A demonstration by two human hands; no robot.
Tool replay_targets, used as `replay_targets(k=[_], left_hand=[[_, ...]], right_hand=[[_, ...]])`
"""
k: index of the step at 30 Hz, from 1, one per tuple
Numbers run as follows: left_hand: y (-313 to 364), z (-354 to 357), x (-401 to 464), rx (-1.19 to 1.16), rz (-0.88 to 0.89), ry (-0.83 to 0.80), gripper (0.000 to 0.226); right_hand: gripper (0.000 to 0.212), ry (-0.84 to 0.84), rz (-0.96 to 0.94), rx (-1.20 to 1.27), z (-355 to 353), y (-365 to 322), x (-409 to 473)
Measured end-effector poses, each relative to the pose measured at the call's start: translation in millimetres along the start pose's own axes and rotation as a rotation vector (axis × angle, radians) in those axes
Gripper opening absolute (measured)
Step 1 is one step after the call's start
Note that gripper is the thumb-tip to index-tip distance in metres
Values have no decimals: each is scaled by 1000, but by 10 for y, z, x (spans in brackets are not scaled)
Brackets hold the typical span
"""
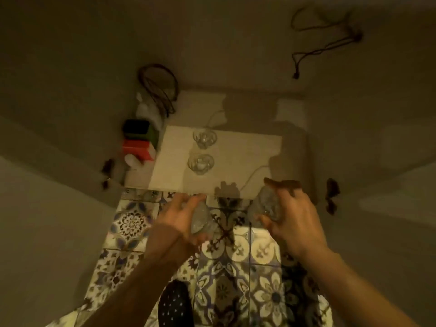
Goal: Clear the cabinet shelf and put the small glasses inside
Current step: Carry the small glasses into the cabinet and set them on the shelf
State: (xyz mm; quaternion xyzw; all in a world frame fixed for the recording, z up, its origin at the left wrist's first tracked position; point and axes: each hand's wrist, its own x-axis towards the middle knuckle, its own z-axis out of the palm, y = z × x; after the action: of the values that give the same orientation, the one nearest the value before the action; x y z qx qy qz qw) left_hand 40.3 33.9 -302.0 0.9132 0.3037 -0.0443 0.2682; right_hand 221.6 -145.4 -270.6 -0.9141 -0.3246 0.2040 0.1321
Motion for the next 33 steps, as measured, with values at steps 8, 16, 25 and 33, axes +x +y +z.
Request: replay_targets(k=[8, 16, 25, 33], left_hand=[[-446, 779, 1390, 103, 187, 105, 95], [-573, 1349, 2421, 212, 356, 85, 100], [-546, 1585, 2881, 293, 509, 94, 107], [-561, 1536, 2978, 334, 563, 134, 104]], right_hand=[[83, 198, -58, 113, 956, 301, 1583], [90, 207, -302, 86, 1303, 540, 2904], [96, 170, -383, 47, 1455, 388, 3641], [94, 149, -410, 58, 1522, 271, 3961]])
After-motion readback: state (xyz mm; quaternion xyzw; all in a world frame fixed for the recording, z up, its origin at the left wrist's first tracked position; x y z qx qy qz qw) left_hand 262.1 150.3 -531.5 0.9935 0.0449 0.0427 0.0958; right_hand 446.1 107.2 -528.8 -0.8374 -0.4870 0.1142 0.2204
